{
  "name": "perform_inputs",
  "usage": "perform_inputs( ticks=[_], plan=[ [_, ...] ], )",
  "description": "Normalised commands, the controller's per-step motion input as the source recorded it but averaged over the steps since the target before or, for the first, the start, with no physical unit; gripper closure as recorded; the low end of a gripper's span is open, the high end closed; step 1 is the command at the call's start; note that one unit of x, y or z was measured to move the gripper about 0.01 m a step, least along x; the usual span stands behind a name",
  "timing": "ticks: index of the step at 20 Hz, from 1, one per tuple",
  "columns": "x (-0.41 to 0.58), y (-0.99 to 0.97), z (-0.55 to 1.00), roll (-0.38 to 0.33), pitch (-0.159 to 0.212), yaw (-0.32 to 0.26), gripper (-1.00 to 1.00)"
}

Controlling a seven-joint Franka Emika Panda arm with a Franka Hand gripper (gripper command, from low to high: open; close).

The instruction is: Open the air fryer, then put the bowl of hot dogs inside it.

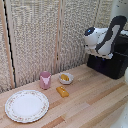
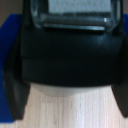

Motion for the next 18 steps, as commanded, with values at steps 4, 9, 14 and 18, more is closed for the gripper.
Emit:
perform_inputs(
  ticks=[4, 9, 14, 18],
  plan=[
    [-0.026, 0.51, 0.27, 0.239, 0.039, -0.082, 1.0],
    [0.0, 0.47, 0.24, 0.274, 0.073, -0.08, 1.0],
    [0.0, 0.47, 0.25, 0.273, 0.057, -0.102, 1.0],
    [0.0, 0.51, 0.17, 0.238, 0.035, -0.126, 1.0]
  ],
)
